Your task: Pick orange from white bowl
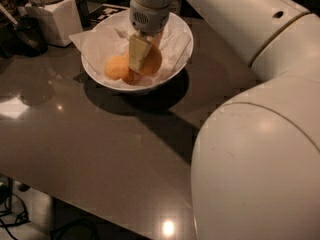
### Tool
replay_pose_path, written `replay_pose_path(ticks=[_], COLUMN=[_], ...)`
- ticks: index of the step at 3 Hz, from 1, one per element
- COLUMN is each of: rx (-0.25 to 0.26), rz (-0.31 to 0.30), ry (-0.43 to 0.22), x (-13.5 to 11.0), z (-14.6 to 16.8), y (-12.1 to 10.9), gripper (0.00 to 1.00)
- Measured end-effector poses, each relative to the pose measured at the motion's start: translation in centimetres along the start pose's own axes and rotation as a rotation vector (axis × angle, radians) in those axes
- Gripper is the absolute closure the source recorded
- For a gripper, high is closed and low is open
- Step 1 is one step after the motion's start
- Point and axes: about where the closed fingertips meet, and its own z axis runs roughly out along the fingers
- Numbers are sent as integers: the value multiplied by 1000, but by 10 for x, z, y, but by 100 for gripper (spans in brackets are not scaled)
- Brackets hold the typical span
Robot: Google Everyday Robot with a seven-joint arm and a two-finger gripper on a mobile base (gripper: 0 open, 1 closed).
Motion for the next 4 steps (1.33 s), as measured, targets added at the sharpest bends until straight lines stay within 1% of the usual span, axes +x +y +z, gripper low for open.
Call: replay_pose_path(ticks=[1, 2, 3, 4], rx=[-47, -130, -128, -127], rz=[-2, -8, -7, 24], ry=[-51, -124, -124, -147], x=[10, 20, 19, 25], z=[-18, -38, -38, -57], y=[15, 47, 46, 67], gripper=[100, 100, 100, 100])
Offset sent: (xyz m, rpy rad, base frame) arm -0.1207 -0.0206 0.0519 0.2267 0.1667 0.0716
